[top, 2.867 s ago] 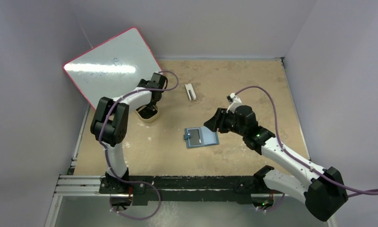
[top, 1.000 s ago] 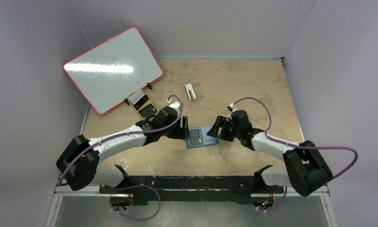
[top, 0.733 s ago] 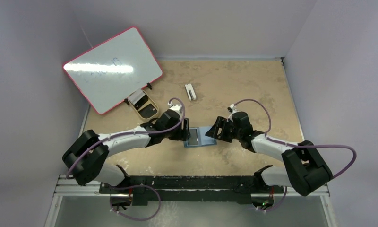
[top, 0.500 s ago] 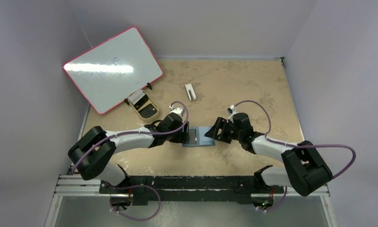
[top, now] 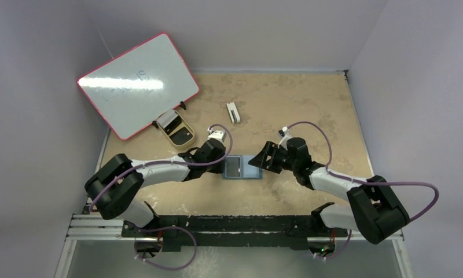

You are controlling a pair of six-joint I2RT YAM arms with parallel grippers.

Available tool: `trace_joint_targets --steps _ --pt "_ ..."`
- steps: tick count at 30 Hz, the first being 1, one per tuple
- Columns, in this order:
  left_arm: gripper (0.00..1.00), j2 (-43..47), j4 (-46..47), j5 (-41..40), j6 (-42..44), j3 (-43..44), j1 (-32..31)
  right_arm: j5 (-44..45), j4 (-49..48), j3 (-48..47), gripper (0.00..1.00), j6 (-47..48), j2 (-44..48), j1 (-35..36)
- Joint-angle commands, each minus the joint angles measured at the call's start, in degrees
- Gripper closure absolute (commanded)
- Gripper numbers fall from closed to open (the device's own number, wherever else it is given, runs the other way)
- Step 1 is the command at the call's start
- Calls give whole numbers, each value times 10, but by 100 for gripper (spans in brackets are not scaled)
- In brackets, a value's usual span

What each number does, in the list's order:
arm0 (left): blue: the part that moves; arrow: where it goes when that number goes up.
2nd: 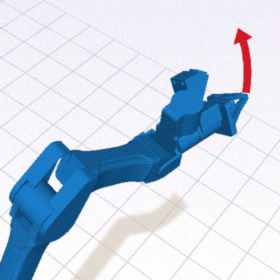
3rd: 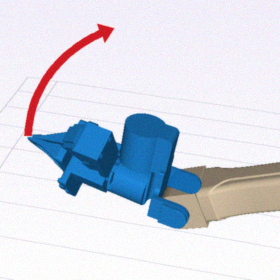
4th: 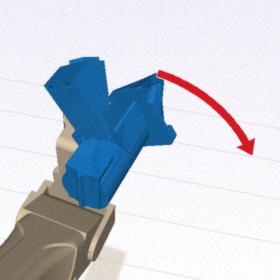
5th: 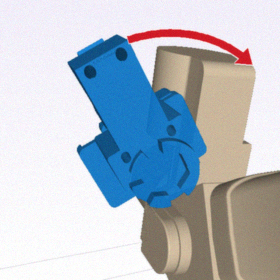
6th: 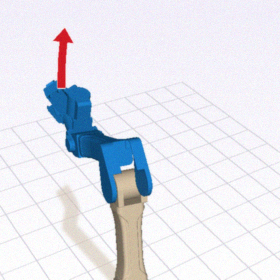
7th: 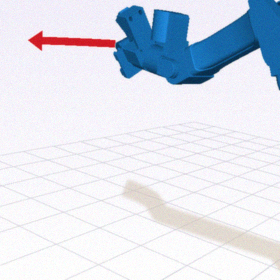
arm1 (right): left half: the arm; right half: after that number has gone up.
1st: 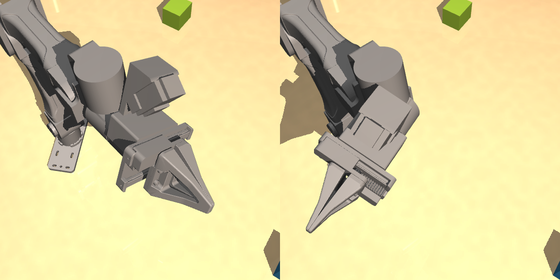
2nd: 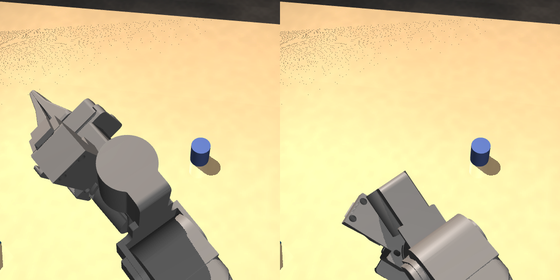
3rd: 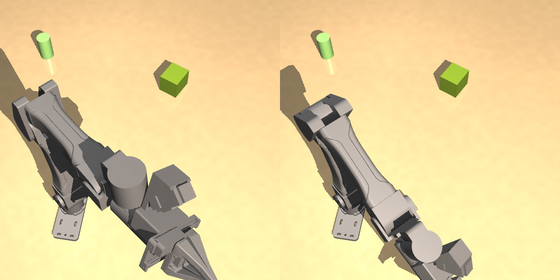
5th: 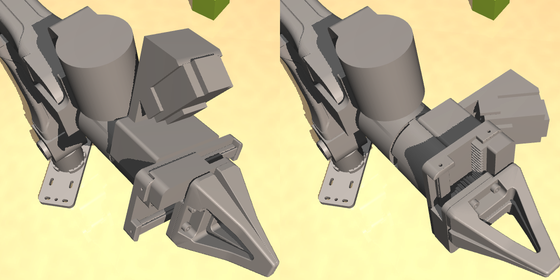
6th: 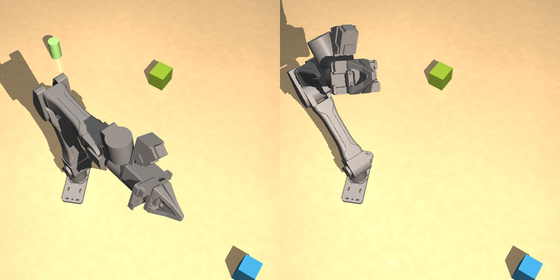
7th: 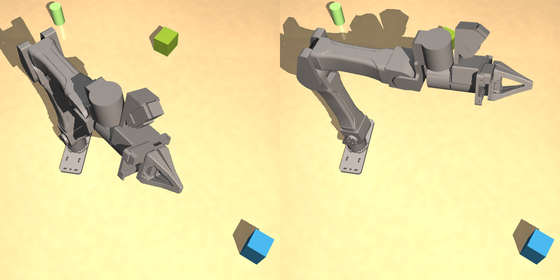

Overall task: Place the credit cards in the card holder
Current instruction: Close the card holder at the center of the board.

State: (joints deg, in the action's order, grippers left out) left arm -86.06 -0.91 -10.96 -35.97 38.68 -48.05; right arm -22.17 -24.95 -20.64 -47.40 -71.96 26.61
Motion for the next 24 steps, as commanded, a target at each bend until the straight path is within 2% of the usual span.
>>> trace_joint_targets --steps 1,6,14,19,24 --pt "83 3 27 -23 18 8 -3 37 22 -6 26 2 24 0" --pt "100 22 33 -16 7 2 -6 90 55 7 25 4 52 -1" --pt "100 53 120 4 -34 -53 -6 87 48 17 24 0 21 -1" --pt "100 40 159 20 -55 -72 -6 110 18 19 23 -5 2 0" --pt "100 19 187 40 -68 -81 -6 61 -25 23 23 -17 -19 0"
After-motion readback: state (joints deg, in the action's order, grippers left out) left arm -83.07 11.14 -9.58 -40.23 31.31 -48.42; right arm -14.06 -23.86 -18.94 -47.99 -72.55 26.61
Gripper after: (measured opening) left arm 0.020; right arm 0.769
